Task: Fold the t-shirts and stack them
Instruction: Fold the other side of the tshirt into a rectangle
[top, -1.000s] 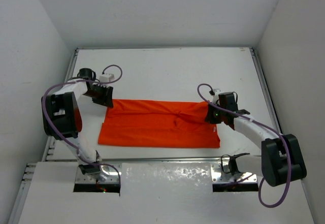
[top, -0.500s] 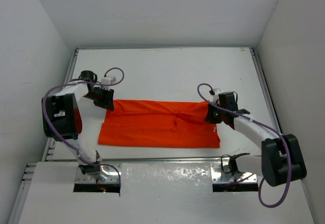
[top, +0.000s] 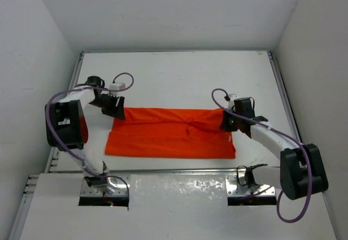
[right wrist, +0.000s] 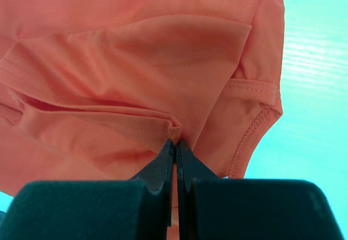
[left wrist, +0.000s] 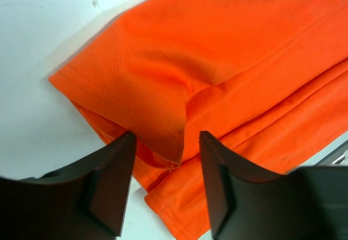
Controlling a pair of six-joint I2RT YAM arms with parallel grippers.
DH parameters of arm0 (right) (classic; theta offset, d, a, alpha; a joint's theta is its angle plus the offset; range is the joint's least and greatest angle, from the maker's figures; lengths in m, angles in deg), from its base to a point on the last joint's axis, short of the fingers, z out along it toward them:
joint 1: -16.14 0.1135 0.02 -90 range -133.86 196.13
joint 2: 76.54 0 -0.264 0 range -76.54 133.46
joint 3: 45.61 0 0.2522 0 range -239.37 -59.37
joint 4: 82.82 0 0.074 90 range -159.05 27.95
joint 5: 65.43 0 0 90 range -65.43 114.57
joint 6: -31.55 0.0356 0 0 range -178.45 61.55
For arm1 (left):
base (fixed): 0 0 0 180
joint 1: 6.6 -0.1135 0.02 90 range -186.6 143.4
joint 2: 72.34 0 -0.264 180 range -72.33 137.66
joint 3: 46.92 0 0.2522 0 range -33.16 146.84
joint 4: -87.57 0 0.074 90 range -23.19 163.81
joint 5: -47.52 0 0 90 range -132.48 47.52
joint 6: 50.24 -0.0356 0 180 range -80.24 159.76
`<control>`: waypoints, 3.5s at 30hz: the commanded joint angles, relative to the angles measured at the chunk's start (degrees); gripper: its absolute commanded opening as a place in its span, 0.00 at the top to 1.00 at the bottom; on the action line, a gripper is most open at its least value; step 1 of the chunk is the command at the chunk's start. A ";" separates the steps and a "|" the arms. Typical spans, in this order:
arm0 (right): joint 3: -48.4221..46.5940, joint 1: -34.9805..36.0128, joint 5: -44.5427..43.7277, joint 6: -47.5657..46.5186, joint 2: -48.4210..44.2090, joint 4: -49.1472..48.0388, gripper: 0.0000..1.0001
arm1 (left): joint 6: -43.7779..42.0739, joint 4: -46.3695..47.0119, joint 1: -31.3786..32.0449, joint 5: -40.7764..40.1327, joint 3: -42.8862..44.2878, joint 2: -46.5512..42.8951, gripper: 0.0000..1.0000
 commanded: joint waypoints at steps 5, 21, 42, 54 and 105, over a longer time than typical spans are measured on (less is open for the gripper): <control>-2.21 0.10 -0.53 -1.17 -0.32 -0.24 1.00 | 1.27 2.54 0.51 2.55 2.54 -6.24 0.47; -2.65 0.18 -0.36 -1.44 0.21 -0.59 1.00 | 1.09 2.99 2.27 -3.44 -0.02 -2.92 0.55; -7.29 0.01 -1.67 -3.37 0.56 1.07 1.00 | 1.80 7.38 3.06 -4.14 3.14 -4.67 1.00; -7.94 0.10 -2.03 -6.89 -6.89 7.84 1.00 | -8.02 -2.79 -0.18 4.30 7.12 -7.21 1.00; -10.92 12.92 5.97 -1.01 13.75 -12.54 1.00 | -5.50 4.48 -1.07 -3.78 -0.98 -2.04 0.48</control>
